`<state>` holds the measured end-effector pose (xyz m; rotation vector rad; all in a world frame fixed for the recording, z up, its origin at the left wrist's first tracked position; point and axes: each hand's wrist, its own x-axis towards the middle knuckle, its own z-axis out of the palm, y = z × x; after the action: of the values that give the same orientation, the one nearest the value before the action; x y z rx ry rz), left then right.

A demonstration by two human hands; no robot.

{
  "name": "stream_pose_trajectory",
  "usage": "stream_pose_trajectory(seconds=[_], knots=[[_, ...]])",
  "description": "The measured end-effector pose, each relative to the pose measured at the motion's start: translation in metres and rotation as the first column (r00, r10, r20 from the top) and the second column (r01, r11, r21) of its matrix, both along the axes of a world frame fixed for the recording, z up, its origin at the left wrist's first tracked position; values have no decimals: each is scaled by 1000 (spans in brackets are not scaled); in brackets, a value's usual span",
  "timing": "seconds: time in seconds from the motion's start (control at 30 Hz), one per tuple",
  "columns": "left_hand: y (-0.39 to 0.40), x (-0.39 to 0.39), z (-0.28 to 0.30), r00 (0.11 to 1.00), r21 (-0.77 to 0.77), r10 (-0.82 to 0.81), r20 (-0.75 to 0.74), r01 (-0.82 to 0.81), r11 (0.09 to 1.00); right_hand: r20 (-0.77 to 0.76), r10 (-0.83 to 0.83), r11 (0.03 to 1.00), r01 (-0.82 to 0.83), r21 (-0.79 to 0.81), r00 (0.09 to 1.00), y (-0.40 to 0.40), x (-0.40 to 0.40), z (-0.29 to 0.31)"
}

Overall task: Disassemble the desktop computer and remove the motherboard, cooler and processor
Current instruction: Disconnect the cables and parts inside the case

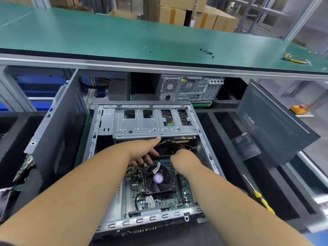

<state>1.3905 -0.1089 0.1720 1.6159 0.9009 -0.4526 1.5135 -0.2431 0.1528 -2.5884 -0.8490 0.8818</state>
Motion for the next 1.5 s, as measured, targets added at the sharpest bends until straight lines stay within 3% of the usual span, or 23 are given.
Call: stream_pose_trajectory(seconds=[0.1, 0.2, 0.37, 0.5, 0.57, 0.73, 0.83, 1.1, 1.27, 1.5], knots=[[-2, 1, 5, 995, 42, -99, -30, 101, 994, -8, 94, 992, -92, 91, 996, 4, -8, -3], [-8, 5, 4, 974, 224, -219, -62, 228, 948, -19, 167, 979, -163, 122, 986, 12, -10, -3], [-11, 7, -1, 963, 451, -238, -122, 268, 851, 48, 286, 956, -281, -89, 957, 22, -7, -4], [-14, 10, -6, 953, 592, -243, -183, 304, 746, 188, 314, 934, -268, -237, 930, 21, -4, -4], [-14, 11, -6, 951, 606, -242, -195, 311, 732, 191, 320, 935, -278, -220, 928, 21, -3, -9], [-11, 11, -2, 942, 598, -253, -221, 336, 728, 147, 366, 929, -371, 3, 919, 20, -2, -15], [-12, 11, -1, 936, 590, -240, -256, 348, 729, 161, 381, 920, -390, 31, 910, 22, 0, -17], [-8, 11, -1, 928, 678, -164, -335, 359, 641, 234, 493, 865, -501, -28, 838, 36, 7, -26], [-10, 12, 0, 919, 677, -136, -369, 366, 638, 300, 565, 825, -536, -180, 768, 42, 22, -34], [-13, 11, 1, 915, 670, -123, -385, 369, 645, 380, 519, 854, -485, -190, 766, 56, 18, -48]])
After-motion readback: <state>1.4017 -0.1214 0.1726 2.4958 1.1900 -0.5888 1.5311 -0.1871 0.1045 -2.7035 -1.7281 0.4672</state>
